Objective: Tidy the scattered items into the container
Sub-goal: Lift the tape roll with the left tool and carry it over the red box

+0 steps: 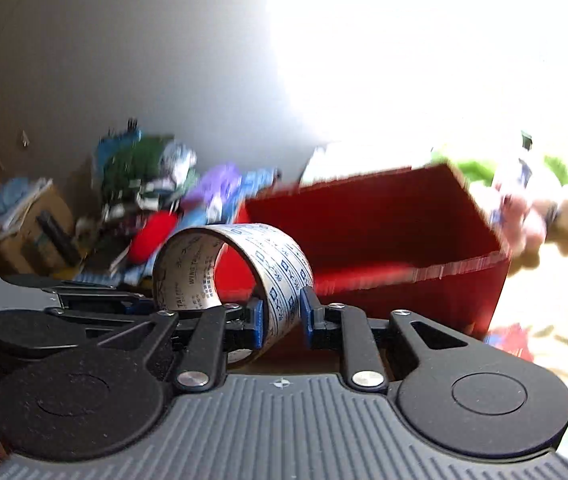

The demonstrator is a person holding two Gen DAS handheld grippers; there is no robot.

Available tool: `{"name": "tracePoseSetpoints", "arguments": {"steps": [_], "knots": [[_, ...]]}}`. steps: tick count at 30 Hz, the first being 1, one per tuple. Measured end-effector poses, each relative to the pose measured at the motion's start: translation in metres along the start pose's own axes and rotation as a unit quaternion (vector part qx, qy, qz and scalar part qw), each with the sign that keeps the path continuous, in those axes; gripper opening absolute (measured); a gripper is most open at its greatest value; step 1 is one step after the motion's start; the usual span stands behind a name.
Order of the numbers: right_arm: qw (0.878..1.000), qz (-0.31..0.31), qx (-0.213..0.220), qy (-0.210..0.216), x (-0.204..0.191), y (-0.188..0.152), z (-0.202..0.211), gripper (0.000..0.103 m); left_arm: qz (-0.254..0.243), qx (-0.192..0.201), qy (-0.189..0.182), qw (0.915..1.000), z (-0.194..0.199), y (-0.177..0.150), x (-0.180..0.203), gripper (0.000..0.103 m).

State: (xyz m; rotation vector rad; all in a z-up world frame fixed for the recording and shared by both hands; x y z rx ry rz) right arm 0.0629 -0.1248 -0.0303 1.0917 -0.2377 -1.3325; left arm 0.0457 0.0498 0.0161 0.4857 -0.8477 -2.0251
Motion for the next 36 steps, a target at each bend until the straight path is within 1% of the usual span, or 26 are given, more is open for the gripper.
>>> {"name": "tracePoseSetpoints", "arguments": {"steps": [3, 6, 9, 13, 15, 17, 19, 21, 26, 28, 30, 36], "knots": [[1.000, -0.002, 0.014, -0.012, 0.009, 0.020, -0.018, 0.020, 0.001, 0.004, 0.001, 1.0000, -0.021, 0.020, -0.006, 0.016], [1.000, -0.012, 0.002, -0.026, 0.025, 0.038, -0.049, 0.020, 0.016, -0.018, -0.003, 0.9997, -0.057, 0.036, -0.017, 0.015], [0.998, -0.024, -0.034, -0.038, 0.042, 0.048, -0.086, 0.019, 0.034, -0.049, -0.003, 0.9982, -0.095, 0.043, -0.027, 0.013], [0.994, -0.030, -0.090, -0.045, 0.062, 0.053, -0.127, 0.019, 0.048, -0.091, 0.013, 0.9946, -0.142, 0.046, -0.038, 0.012], [0.990, -0.042, -0.128, -0.046, 0.073, 0.055, -0.150, 0.019, 0.055, -0.112, 0.023, 0.9920, -0.160, 0.045, -0.042, 0.012], [0.983, -0.057, -0.170, -0.049, 0.080, 0.050, -0.168, 0.018, 0.065, -0.134, 0.033, 0.9883, -0.177, 0.041, -0.047, 0.011], [0.974, -0.071, -0.210, -0.049, 0.091, 0.048, -0.188, 0.018, 0.071, -0.154, 0.044, 0.9846, -0.188, 0.038, -0.050, 0.011], [0.965, -0.082, -0.243, -0.048, 0.091, 0.040, -0.186, 0.017, 0.076, -0.172, 0.053, 0.9807, -0.199, 0.035, -0.051, 0.011], [0.944, -0.105, -0.308, -0.051, 0.099, 0.034, -0.209, 0.018, 0.112, -0.210, 0.062, 0.9693, -0.221, 0.024, -0.059, 0.012], [0.939, -0.102, -0.323, -0.050, 0.097, 0.031, -0.216, 0.017, 0.127, -0.217, 0.066, 0.9657, -0.225, 0.021, -0.064, 0.013], [0.936, -0.097, -0.334, -0.048, 0.095, 0.029, -0.223, 0.017, 0.143, -0.219, 0.068, 0.9628, -0.226, 0.018, -0.069, 0.016], [0.929, -0.094, -0.355, -0.044, 0.097, 0.023, -0.239, 0.016, 0.166, -0.199, 0.087, 0.9619, -0.213, 0.020, -0.080, 0.018]]}}
Point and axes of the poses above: each gripper's, at about its wrist camera, not at the fingertips, and z roughly against the way its jaws point, x to its right, y to its top, the point moved 7 cm from there along -z, roughly the way its jaws point, and after that the axes turned 10 degrees about -z, right-handed, at the moved point
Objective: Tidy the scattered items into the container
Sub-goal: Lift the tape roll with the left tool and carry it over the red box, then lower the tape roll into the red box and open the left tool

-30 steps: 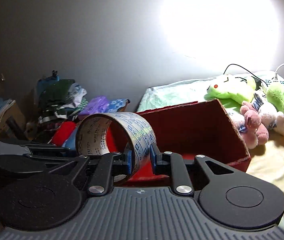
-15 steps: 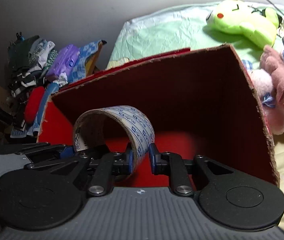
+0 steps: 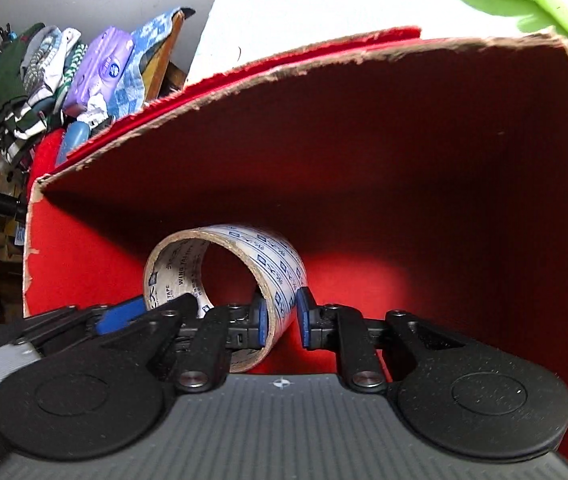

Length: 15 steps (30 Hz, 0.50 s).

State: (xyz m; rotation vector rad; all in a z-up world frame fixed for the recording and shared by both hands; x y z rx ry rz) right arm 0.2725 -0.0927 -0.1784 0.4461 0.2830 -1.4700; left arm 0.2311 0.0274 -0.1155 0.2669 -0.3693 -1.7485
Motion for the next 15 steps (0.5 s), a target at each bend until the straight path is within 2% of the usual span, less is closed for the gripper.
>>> {"name": "tracePoseSetpoints", "arguments": {"steps": [7, 12, 15], "knots": [[1.000, 0.004, -0.023, 0.020, -0.006, 0.005, -0.010, 0.017, -0.005, 0.012, -0.014, 0.9998, 0.025, -0.016, 0.005, 0.018], [0.999, -0.002, -0.022, 0.031, -0.009, 0.009, -0.015, 0.020, 0.003, 0.019, -0.041, 0.9990, 0.041, -0.027, 0.012, 0.020], [0.999, -0.013, -0.018, 0.041, -0.008, 0.011, -0.017, 0.020, -0.009, 0.024, -0.043, 0.9988, 0.048, -0.030, 0.017, 0.020]]}}
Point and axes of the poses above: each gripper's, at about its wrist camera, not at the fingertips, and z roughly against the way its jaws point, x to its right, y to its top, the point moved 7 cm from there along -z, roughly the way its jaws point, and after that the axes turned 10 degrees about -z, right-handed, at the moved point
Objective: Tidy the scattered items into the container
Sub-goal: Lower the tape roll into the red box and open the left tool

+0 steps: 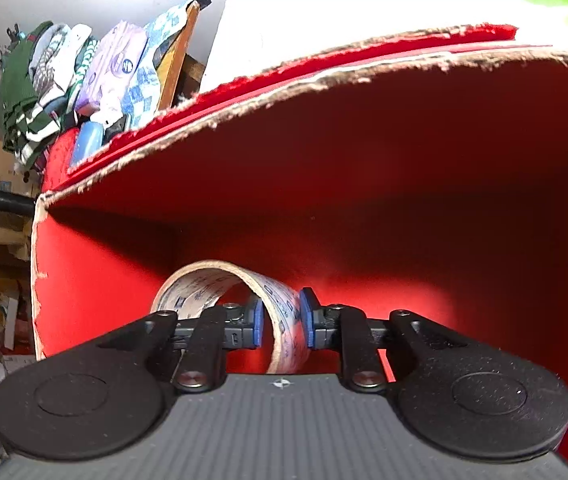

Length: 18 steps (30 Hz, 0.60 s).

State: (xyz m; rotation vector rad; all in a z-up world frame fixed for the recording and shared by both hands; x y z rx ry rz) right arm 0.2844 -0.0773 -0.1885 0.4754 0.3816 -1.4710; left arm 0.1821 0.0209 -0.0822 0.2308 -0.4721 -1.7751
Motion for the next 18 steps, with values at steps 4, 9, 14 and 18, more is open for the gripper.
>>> {"name": "tracePoseSetpoints", "arguments": {"steps": [4, 9, 14, 18], "knots": [[1.000, -0.004, 0.003, 0.018, 0.001, 0.001, 0.007, 0.032, -0.007, 0.000, -0.018, 0.9998, 0.001, -0.002, 0.010, 0.020], [0.998, 0.026, 0.045, 0.030, 0.001, 0.003, 0.040, 0.033, 0.002, -0.024, -0.020, 0.9995, -0.022, -0.001, 0.016, 0.019], [0.996, 0.052, 0.067, -0.032, 0.016, 0.004, 0.049, 0.031, 0.031, -0.041, -0.050, 0.9974, -0.038, -0.002, 0.014, 0.016], [0.995, 0.067, 0.044, -0.059, 0.017, 0.004, 0.033, 0.031, 0.037, -0.048, -0.045, 0.9971, -0.044, -0.002, 0.011, 0.016]]}}
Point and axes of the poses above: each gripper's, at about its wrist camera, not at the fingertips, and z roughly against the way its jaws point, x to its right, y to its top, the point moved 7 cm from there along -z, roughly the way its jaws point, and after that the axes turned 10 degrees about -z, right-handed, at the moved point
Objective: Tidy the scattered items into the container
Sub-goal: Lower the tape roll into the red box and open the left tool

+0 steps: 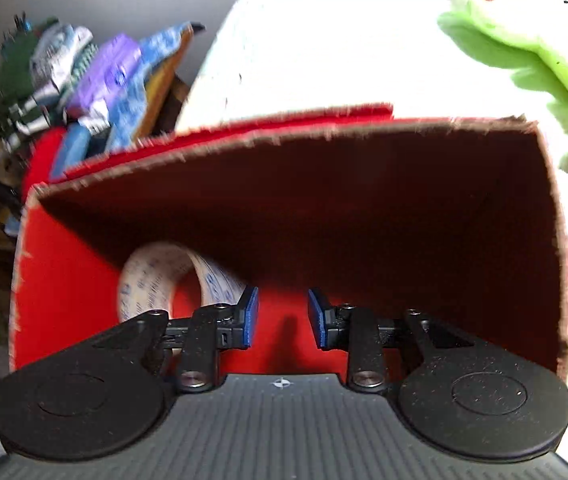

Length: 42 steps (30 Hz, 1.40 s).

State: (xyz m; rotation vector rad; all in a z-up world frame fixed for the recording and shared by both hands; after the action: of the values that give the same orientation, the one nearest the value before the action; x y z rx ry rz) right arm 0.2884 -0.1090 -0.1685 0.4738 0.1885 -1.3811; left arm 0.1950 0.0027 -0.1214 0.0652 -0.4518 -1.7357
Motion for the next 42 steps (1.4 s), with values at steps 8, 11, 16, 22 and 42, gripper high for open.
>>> {"name": "tracePoseSetpoints", "arguments": {"steps": [8, 11, 16, 22, 42], "knots": [[0.999, 0.008, -0.021, 0.026, -0.028, -0.001, -0.023, 0.031, 0.032, 0.000, 0.028, 0.9991, -0.003, 0.006, -0.022, 0.016], [0.998, 0.001, -0.040, 0.050, -0.036, -0.006, -0.029, 0.031, 0.037, 0.005, 0.026, 0.9990, -0.002, 0.007, -0.023, 0.016], [0.997, 0.005, -0.038, 0.068, -0.045, -0.009, -0.032, 0.027, 0.038, 0.006, 0.035, 0.9986, -0.002, 0.011, -0.020, 0.016], [0.995, -0.024, -0.034, 0.086, -0.038, -0.007, -0.036, 0.025, 0.030, 0.001, 0.051, 0.9983, -0.004, 0.010, -0.017, 0.017], [0.998, -0.019, 0.018, 0.059, -0.035, -0.001, -0.016, 0.032, 0.006, 0.024, 0.121, 0.9924, 0.015, 0.011, -0.013, 0.065]]}}
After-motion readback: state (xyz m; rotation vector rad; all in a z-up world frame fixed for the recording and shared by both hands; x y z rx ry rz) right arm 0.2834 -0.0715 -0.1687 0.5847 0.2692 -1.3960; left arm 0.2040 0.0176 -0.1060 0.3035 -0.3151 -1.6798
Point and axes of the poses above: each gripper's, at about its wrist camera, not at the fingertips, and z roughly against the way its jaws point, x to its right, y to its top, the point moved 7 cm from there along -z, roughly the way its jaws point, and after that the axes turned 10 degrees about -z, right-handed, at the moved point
